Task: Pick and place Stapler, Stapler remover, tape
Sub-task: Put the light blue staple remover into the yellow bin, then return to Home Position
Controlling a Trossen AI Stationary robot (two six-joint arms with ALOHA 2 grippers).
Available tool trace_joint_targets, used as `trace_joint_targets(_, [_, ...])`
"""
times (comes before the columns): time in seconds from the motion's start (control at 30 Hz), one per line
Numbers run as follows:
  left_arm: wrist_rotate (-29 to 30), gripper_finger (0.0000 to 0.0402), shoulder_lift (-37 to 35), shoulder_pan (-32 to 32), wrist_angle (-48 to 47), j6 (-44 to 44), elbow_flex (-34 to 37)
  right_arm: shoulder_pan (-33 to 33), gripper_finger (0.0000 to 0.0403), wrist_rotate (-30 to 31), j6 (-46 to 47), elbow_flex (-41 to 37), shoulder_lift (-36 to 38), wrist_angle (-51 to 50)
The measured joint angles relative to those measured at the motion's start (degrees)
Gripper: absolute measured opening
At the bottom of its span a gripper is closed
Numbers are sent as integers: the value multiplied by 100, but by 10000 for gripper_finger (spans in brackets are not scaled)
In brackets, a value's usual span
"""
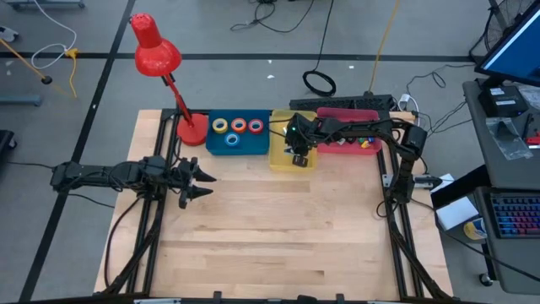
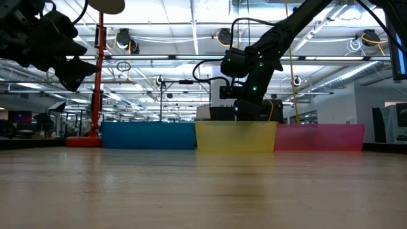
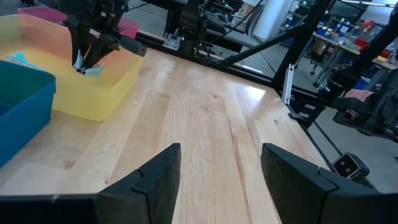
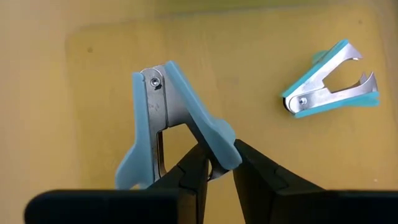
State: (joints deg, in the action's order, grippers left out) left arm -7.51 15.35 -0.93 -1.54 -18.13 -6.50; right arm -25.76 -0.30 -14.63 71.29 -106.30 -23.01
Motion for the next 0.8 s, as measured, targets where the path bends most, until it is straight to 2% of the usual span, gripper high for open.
trace_joint_targets(0.2, [0,223,0,0,0,45,0,0,85,0,54,0,0,5])
trace_joint_targets(0.53, [2,223,0,-1,4,46,0,0,195,46,328,0,-1,2])
trace_joint_targets(0.67, [4,223,0,-2,7,44,0,0,210,50,376,0,0,40])
trace_joint_targets(0.8, [4,223,0,-2,23,15,0,0,210,203,916,-4,158,49])
